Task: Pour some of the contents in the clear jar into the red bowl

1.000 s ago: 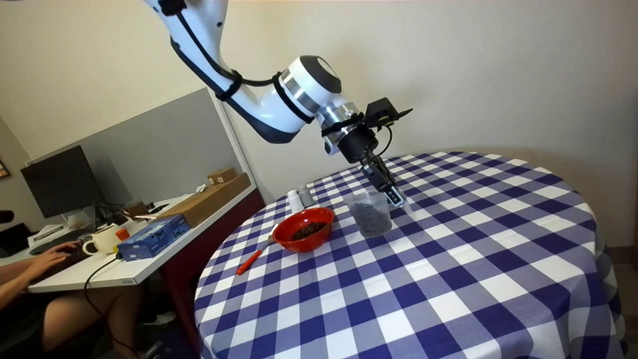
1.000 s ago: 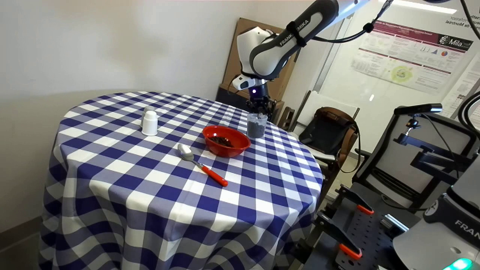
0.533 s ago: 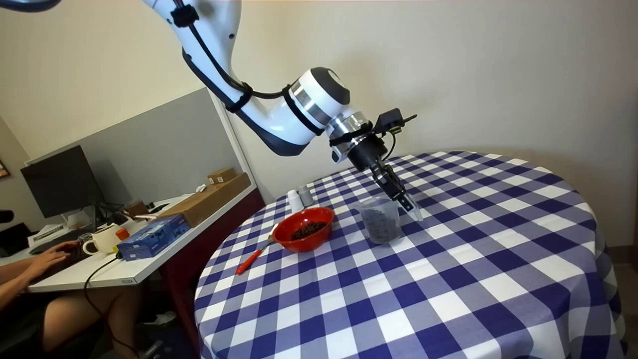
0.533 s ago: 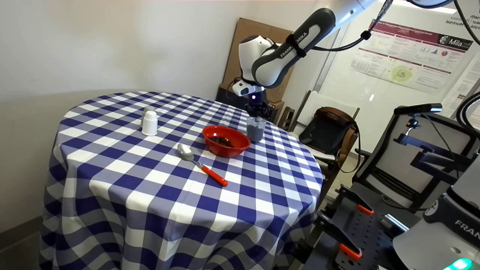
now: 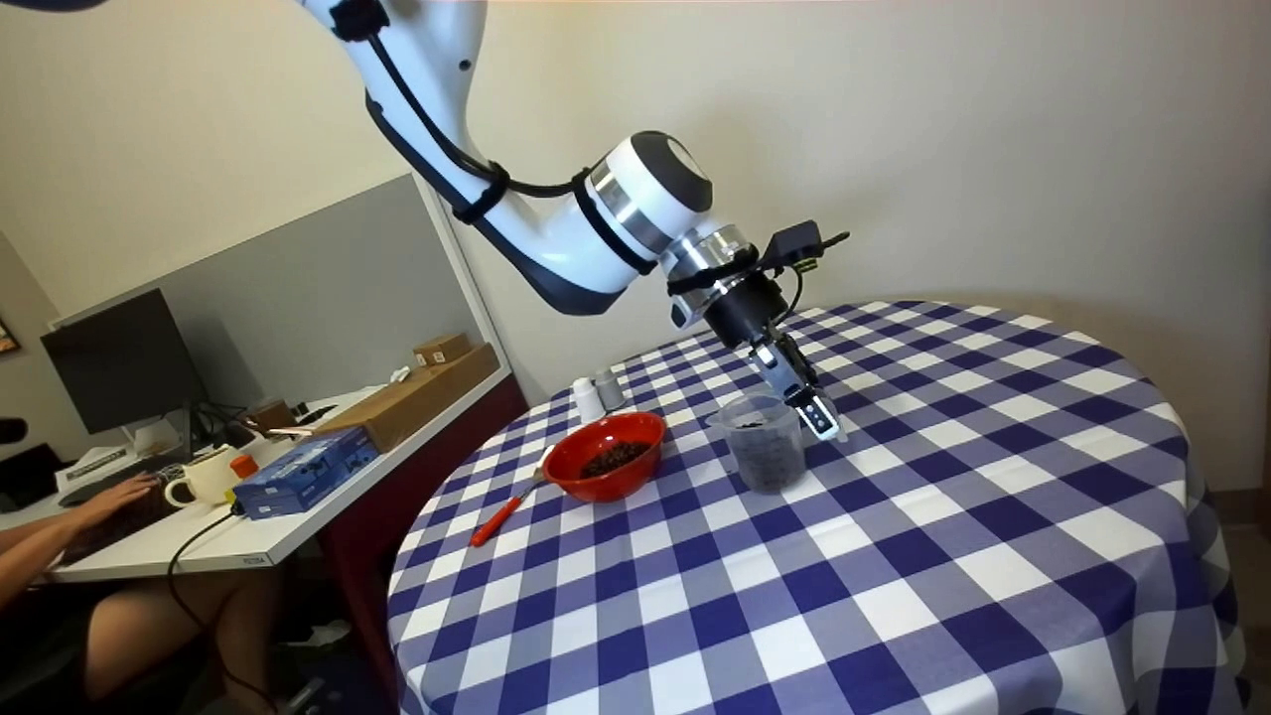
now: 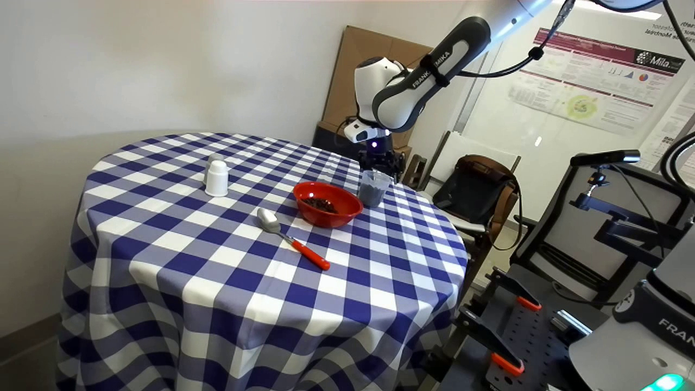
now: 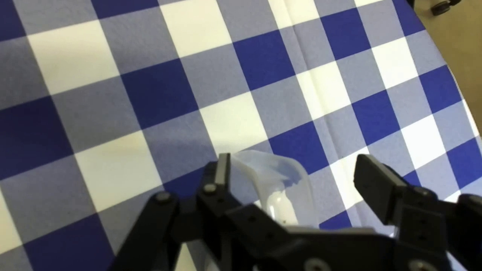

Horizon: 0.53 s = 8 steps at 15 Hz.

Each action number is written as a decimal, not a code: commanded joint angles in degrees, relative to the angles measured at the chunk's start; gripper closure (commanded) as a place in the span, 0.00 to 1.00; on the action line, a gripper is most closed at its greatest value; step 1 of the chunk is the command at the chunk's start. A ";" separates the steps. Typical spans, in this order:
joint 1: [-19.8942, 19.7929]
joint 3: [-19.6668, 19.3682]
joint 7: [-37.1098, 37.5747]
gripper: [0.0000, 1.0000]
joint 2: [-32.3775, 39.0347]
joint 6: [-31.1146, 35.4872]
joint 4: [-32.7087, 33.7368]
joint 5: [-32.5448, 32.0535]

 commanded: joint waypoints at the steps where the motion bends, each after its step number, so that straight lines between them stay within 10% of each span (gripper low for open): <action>1: -0.96 0.39 -1.37 0.00 -6.47 0.13 -6.72 3.39; 8: 0.80 -1.02 4.91 0.00 -25.76 -3.45 -21.28 7.36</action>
